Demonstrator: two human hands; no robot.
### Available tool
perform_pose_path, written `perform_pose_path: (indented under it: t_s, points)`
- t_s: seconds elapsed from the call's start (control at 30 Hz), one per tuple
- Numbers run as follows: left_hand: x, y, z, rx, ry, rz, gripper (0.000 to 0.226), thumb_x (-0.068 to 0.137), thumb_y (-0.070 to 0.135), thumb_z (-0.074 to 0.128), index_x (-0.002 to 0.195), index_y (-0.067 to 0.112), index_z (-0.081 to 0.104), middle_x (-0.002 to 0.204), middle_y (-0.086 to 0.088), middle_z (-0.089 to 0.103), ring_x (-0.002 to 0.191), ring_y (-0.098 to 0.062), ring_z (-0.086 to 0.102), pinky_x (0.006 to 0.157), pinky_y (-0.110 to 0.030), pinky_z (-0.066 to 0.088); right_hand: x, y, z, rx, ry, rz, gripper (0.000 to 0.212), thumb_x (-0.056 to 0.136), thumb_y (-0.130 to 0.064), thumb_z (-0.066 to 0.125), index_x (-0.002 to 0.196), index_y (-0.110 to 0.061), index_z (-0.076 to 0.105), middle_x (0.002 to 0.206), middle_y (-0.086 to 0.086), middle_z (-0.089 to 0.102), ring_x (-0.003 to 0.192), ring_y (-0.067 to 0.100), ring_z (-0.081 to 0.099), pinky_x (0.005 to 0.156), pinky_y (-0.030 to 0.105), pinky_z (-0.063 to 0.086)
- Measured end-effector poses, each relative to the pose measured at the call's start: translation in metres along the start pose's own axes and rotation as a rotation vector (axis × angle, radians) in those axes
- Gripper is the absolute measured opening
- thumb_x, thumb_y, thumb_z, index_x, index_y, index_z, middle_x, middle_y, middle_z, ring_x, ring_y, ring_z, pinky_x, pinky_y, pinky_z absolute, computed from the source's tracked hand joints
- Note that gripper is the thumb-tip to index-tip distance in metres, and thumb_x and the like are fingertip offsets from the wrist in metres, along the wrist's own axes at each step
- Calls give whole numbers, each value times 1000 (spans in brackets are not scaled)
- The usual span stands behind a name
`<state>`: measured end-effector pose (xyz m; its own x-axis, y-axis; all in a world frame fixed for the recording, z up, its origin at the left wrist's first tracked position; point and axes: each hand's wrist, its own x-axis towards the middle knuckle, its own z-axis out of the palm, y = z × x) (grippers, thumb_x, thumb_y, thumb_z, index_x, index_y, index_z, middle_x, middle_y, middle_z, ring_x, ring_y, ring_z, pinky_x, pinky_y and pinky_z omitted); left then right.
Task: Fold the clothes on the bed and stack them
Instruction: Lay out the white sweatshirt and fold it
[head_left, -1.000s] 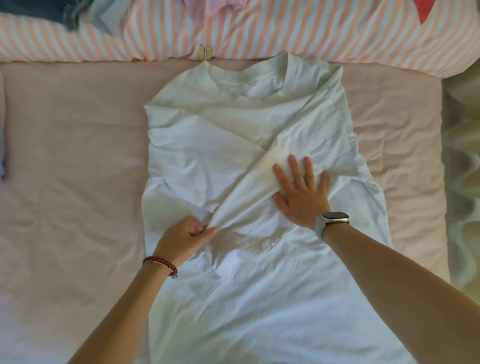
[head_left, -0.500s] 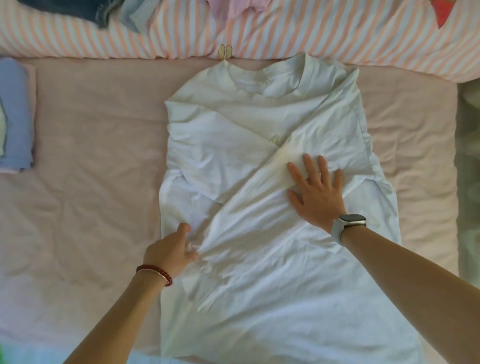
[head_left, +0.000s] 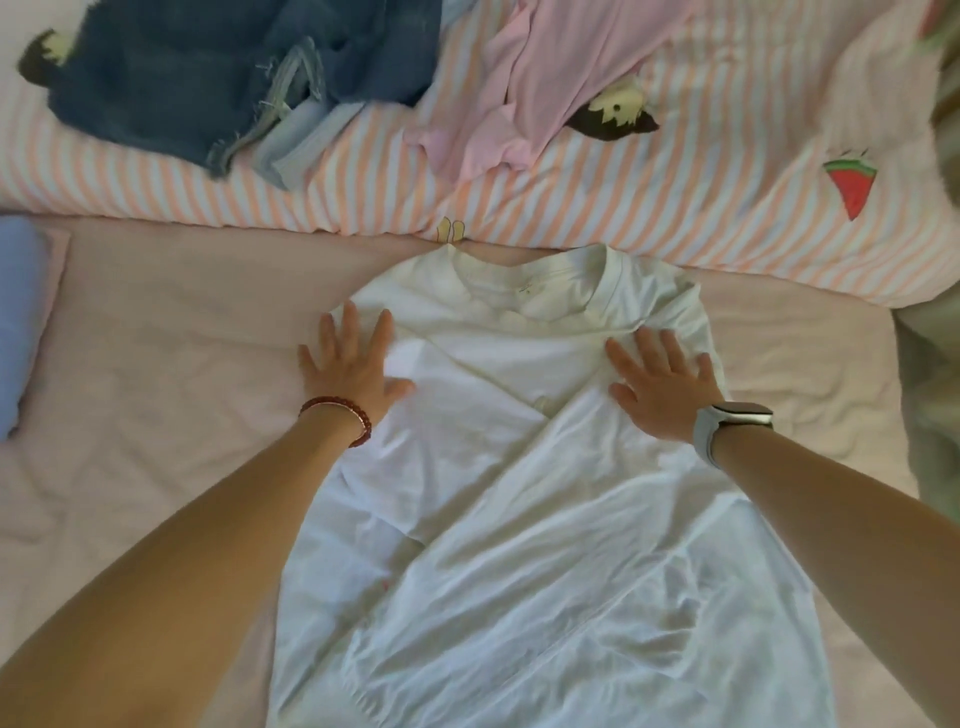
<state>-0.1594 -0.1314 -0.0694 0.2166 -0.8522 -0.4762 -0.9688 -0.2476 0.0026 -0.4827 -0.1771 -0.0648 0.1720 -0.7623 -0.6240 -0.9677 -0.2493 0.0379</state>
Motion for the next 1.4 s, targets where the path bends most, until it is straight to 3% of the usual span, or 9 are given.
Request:
perform_pose_path:
  t_s: [0.2, 0.37, 0.43, 0.53, 0.7, 0.93, 1.17, 1.27, 1.4]
  points:
    - [52, -6, -19, 3, -45, 18, 122, 68, 63, 67, 144, 29, -22, 156, -4, -12, 143, -28, -6, 110, -59, 4, 19, 8, -31, -45, 430, 3, 63, 84, -46, 59, 138, -24, 34, 142, 3, 34, 129, 25, 32, 99, 45, 29]
    - [76, -3, -42, -345, -40, -50, 103, 69, 51, 74, 146, 22, 13, 139, -11, 40, 126, -33, 39, 103, -46, 33, 43, 15, -47, 49, 299, 93, 105, 74, -50, 69, 148, -13, 3, 154, 6, 12, 141, 22, 12, 108, 50, 21]
    - [77, 1, -47, -610, -10, -26, 49, 78, 49, 67, 111, 16, 54, 102, -6, 62, 93, -26, 56, 76, -34, 44, 49, 13, -48, 150, 286, 61, 100, 77, -50, 67, 147, -15, 5, 154, 2, 11, 142, 20, 8, 111, 54, 14]
    - [70, 11, -54, -673, 96, 75, 43, 91, 36, 53, 58, 13, 37, 55, -2, 38, 61, -23, 39, 52, -30, 26, 59, 9, -58, 374, 344, 89, 72, 83, -50, 58, 139, -17, 26, 146, 2, 31, 139, 22, 21, 110, 55, 13]
    - [33, 17, -56, -549, 354, 275, 32, 98, 22, 42, 78, -2, 52, 63, -17, 50, 65, -32, 47, 62, -38, 37, 49, 2, -69, 328, 287, 57, 38, 93, -32, 47, 124, -12, 50, 116, 17, 60, 107, 36, 54, 85, 40, 40]
    - [-83, -9, -9, -358, 649, 434, 26, 95, 24, 33, 105, 8, 51, 69, -19, 66, 45, -36, 58, 44, -31, 44, -54, 4, -20, 217, 924, -326, 24, 84, -14, 42, 82, 3, 59, 61, 14, 59, 45, 34, 52, 60, 35, 41]
    - [-206, -41, 64, -245, 554, 673, 29, 101, 26, 20, 93, 14, 45, 67, -9, 64, 46, -25, 59, 39, -23, 43, -186, 33, 74, -9, 705, -510, 29, 80, -16, 40, 108, -13, 47, 73, 10, 60, 58, 29, 58, 68, 38, 30]
    - [-246, -44, 88, -136, 459, 809, 5, 90, 17, 40, 88, 17, 45, 68, -4, 64, 50, -22, 59, 38, -21, 42, -228, 37, 109, -55, 595, -579, 40, 74, -12, 49, 113, -17, 52, 76, 9, 61, 58, 27, 59, 66, 37, 33]
    - [-278, -49, 114, 33, 119, 843, 26, 59, 17, 81, 78, 22, 64, 80, 0, 62, 59, -19, 60, 42, -22, 42, -261, 40, 145, -90, 311, -578, 68, 45, -5, 86, 110, -19, 70, 86, 8, 65, 64, 26, 62, 56, 35, 52]
